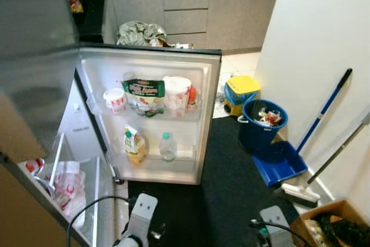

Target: Restocking fridge

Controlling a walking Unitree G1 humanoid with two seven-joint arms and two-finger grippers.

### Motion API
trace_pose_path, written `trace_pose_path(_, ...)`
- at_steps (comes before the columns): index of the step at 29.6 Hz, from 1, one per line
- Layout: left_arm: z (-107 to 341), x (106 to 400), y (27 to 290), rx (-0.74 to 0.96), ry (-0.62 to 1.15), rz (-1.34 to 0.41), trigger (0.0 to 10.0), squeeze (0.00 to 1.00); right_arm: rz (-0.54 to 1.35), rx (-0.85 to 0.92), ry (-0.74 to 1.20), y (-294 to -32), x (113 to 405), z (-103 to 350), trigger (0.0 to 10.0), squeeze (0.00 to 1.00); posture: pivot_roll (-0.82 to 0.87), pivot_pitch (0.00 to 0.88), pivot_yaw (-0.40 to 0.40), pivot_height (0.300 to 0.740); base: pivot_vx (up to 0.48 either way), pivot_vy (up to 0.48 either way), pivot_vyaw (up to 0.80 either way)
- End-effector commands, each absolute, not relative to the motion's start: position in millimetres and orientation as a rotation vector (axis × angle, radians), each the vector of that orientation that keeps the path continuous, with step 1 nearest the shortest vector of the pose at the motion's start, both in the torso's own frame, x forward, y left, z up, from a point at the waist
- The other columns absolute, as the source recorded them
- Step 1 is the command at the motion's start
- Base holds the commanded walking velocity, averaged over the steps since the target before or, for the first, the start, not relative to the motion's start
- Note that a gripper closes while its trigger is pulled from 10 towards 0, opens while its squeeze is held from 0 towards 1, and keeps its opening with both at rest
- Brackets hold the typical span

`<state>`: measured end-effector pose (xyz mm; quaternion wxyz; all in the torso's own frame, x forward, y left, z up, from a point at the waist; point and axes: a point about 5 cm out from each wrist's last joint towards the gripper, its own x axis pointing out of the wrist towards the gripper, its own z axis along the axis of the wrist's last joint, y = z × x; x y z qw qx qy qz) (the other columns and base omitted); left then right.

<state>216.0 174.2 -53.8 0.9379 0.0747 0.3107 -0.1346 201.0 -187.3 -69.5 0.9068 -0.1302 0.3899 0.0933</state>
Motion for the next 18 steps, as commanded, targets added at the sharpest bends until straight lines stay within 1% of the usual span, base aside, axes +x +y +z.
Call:
trace_pose_path(1,-52,215,184,0.16,0.622,-0.249,10.0,0.0,0.202,-0.271,0.828,-186,198,-72,10.0,0.0,0.05,0.039,-0.073,0.74,0.0,0.0,0.0)
trace_pose_path(11,-49,218,183,0.166,0.597,-0.258,10.0,0.0,0.21,-0.262,0.843,-180,192,-76,10.0,0.0,0.06,0.044,-0.056,0.74,0.0,0.0,0.0)
trace_pose_path(14,-46,224,178,0.155,0.587,-0.262,10.0,0.0,0.188,-0.249,0.848,-182,187,-78,10.0,0.0,0.02,0.045,-0.029,0.74,0.0,0.0,0.0)
trace_pose_path(18,-44,229,176,0.144,0.589,-0.257,10.0,0.0,0.166,-0.243,0.849,-186,182,-79,10.0,0.0,0.01,0.044,-0.021,0.74,0.0,0.0,0.0)
